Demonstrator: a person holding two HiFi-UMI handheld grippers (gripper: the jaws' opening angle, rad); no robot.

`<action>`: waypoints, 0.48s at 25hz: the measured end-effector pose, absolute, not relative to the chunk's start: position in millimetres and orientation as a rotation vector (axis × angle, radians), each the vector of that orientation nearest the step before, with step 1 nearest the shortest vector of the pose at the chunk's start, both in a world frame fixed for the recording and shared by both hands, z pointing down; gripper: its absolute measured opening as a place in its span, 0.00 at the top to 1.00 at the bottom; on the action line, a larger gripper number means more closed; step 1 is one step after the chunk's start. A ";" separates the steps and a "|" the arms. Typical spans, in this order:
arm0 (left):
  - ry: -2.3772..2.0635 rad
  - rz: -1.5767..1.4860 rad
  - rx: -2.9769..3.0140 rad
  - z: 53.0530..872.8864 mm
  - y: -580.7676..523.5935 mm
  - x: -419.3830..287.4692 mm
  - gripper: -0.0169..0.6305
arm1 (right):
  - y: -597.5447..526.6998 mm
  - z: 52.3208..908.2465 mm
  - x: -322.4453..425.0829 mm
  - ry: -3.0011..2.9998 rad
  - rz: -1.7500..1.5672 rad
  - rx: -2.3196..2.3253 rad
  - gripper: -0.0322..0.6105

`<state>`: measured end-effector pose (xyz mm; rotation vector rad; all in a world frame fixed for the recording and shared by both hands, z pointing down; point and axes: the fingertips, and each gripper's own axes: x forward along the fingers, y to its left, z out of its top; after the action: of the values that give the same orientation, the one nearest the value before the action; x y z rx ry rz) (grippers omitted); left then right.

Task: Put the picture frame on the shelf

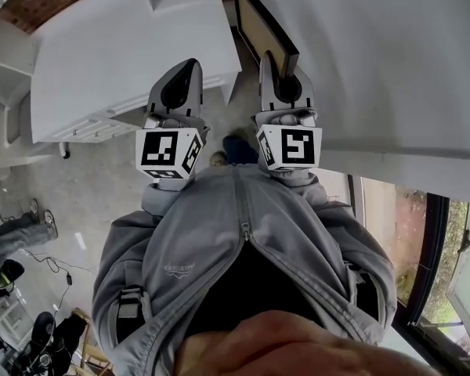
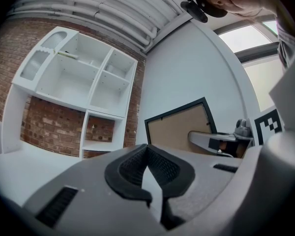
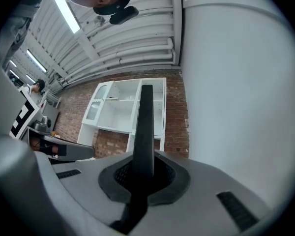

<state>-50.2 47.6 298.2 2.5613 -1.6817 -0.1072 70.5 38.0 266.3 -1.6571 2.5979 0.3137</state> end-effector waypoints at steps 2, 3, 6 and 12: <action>-1.682 -0.109 2.558 295.7 44.1 -49.3 0.96 | 33.3 262.8 72.3 2.598 0.312 -1.657 0.90; -1.683 -0.109 2.555 295.7 41.6 -50.1 0.96 | 30.0 261.9 71.7 2.599 0.311 -1.654 0.90; -1.695 -0.116 2.546 300.0 30.6 -58.7 0.96 | 17.6 263.6 63.5 2.604 0.318 -1.635 0.90; -1.735 -0.127 2.535 300.2 6.5 -65.9 0.96 | -8.1 261.6 54.6 2.611 0.351 -1.583 0.90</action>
<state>-65.9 6.5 300.2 2.5350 -1.7352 -0.1273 54.6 -8.1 261.6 -1.5835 2.6105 0.3513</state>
